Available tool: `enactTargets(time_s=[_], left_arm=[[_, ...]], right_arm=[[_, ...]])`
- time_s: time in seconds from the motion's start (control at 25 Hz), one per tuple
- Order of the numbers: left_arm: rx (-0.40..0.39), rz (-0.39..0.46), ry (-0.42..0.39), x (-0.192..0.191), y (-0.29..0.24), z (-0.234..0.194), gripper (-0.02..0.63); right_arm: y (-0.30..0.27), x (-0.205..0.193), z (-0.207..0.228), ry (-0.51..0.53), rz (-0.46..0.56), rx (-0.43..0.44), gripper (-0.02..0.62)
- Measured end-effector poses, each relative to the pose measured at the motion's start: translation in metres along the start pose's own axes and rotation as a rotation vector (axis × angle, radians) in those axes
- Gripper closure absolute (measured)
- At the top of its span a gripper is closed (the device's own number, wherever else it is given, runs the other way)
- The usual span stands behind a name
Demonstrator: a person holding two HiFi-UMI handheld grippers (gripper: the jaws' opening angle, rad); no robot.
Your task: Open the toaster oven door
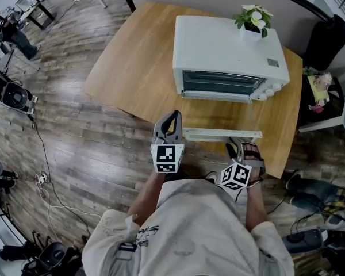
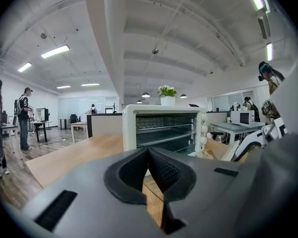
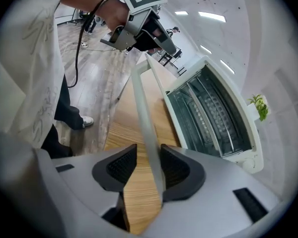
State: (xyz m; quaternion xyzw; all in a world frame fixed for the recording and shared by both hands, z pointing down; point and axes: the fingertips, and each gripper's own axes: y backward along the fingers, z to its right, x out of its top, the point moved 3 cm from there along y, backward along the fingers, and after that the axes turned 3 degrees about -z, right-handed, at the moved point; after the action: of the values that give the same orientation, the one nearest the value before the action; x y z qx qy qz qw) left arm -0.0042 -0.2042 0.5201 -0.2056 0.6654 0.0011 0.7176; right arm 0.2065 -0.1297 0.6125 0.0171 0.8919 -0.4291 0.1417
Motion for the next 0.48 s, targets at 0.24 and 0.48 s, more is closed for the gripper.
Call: enactTargets(time_s=[0.24,0.48], left_arm=[[-0.017,-0.026,-0.020,-0.009,0.002,0.009,0.591],[-0.035,-0.039,-0.037,-0.013,0.002,0.014,0.590]], right_arm=[[-0.003,-0.002,-0.018,-0.061,0.015,0.049,0.376],[-0.010,-0.004,-0.033,-0.079,0.049,0.047,0.307]])
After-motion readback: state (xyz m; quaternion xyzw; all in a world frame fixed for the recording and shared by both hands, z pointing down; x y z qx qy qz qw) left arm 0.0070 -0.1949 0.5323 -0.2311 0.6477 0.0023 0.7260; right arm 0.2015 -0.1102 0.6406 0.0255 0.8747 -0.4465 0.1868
